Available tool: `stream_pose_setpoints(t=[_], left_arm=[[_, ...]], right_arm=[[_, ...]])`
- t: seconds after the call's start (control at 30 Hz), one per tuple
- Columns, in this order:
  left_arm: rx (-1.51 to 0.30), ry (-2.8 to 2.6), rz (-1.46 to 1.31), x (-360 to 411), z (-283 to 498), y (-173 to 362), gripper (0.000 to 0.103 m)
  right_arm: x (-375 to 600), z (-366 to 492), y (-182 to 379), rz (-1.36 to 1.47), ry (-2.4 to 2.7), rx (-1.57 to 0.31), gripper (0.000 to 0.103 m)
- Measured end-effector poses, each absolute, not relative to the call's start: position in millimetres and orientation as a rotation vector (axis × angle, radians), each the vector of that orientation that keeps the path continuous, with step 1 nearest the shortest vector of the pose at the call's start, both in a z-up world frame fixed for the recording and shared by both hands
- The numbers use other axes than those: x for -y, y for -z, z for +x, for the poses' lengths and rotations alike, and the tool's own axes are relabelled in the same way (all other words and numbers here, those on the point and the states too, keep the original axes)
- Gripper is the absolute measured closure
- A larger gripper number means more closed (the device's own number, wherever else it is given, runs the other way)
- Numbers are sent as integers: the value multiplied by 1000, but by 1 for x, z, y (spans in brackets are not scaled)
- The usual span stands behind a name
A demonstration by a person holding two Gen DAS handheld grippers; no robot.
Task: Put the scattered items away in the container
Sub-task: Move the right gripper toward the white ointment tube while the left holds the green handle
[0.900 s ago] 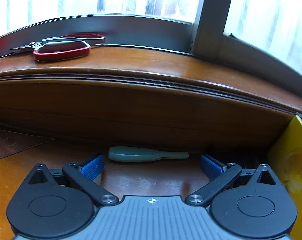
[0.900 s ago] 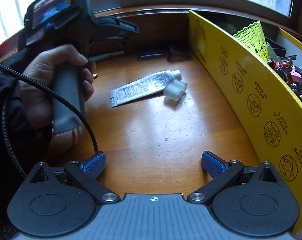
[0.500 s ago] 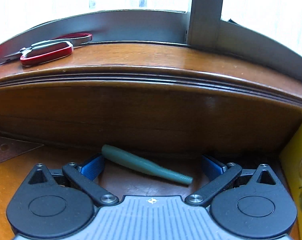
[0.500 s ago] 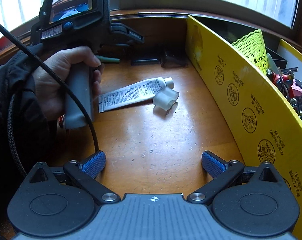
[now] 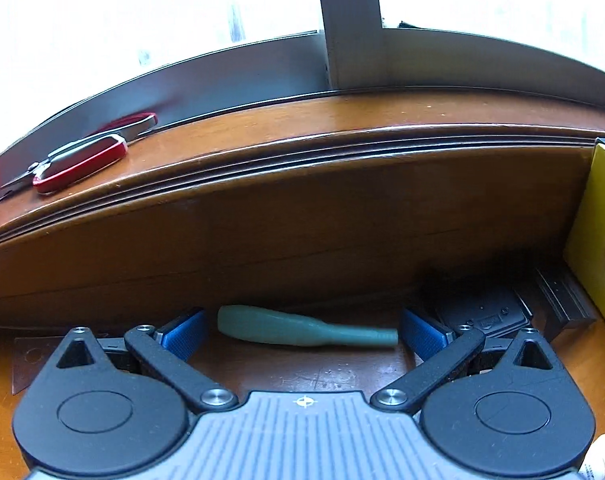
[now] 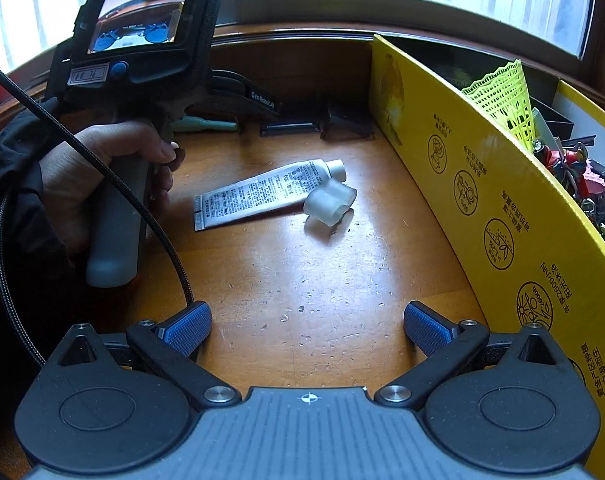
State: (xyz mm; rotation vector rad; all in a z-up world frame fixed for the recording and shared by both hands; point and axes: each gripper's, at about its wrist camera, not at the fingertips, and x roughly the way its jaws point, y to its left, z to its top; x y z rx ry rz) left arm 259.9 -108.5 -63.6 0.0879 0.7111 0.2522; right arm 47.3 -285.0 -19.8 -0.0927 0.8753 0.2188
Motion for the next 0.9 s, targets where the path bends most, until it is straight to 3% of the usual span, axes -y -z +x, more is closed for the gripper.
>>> stream_pose_setpoints(t=[0.67, 0.9], left_arm=[[-756, -285, -77, 83, 319, 75, 0], [-722, -302, -85, 114, 279, 75, 5]], right_arm=[[283, 48, 20, -94, -221, -874, 0], [283, 47, 19, -93, -220, -873, 0]])
